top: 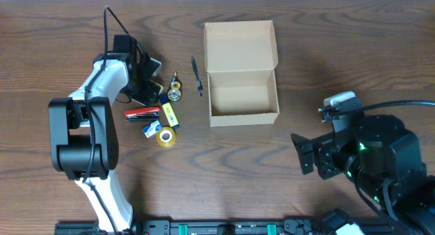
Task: Pack container
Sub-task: 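Lower the left gripper and grasp the yellow sticky-note pad, then lift the pad and carry it with the left gripper to the box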
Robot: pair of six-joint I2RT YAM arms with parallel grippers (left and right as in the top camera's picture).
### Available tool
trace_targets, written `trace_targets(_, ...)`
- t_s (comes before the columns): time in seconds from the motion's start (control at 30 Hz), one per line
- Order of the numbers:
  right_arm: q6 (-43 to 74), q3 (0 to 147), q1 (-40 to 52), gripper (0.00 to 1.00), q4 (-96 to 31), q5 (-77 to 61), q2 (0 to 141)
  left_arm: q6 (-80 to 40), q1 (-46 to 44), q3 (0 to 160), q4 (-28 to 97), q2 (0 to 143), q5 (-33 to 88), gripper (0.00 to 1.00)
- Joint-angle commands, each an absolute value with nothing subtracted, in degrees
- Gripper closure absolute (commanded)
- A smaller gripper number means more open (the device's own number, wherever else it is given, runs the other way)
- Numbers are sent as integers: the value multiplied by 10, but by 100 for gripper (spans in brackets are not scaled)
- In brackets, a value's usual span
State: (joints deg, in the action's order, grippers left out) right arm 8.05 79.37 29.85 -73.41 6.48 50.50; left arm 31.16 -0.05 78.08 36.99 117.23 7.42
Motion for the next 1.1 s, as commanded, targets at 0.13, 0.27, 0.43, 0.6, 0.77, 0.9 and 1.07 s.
trace_targets(0.13, 78, 794, 295, 1, -734, 71, 505, 310, 0, 770, 372, 1196, 71, 46)
trace_targets(0.27, 78, 794, 295, 1, -734, 71, 505, 310, 0, 770, 374, 1196, 71, 53)
trace_targets(0.43, 78, 794, 295, 1, -734, 71, 505, 310, 0, 770, 375, 1195, 68, 59)
trace_targets(0.6, 78, 794, 295, 1, -734, 71, 505, 281, 0, 788, 390, 1192, 49, 61)
trace_targets(0.77, 78, 794, 295, 1, -734, 71, 505, 274, 0, 859, 461, 1190, 49, 65)
trace_targets(0.9, 78, 794, 295, 1, -734, 71, 505, 247, 0, 932, 523, 1190, 50, 67)
trace_targets(1.07, 78, 794, 295, 1, -734, 71, 505, 227, -1, 1038, 611, 1190, 90, 68)
